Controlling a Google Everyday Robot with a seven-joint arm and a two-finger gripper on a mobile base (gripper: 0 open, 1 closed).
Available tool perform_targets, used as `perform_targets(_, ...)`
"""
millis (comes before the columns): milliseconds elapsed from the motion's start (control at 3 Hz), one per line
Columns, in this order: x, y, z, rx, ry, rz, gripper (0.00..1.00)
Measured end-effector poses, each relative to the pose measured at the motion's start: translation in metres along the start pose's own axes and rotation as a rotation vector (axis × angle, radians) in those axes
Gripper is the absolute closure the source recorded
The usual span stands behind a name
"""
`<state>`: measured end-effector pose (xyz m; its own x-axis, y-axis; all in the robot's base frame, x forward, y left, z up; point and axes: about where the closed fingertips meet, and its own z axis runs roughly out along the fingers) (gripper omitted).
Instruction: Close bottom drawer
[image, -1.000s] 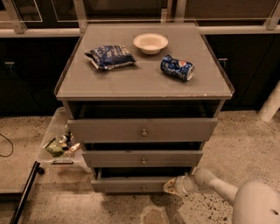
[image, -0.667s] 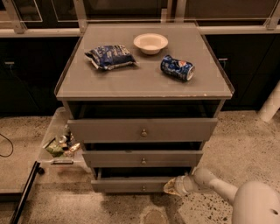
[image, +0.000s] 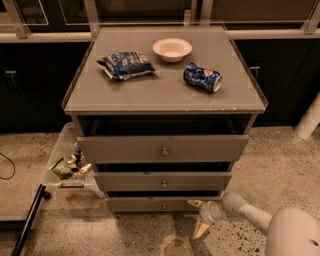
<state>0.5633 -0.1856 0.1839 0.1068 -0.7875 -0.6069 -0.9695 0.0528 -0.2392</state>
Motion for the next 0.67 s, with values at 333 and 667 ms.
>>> perform_targets(333, -0.003, 0.003, 0.000, -0.003, -0.004, -0.004, 0.00)
perform_targets(667, -0.012, 0.029, -0.009, -0.018, -0.004, -0.041, 0.00)
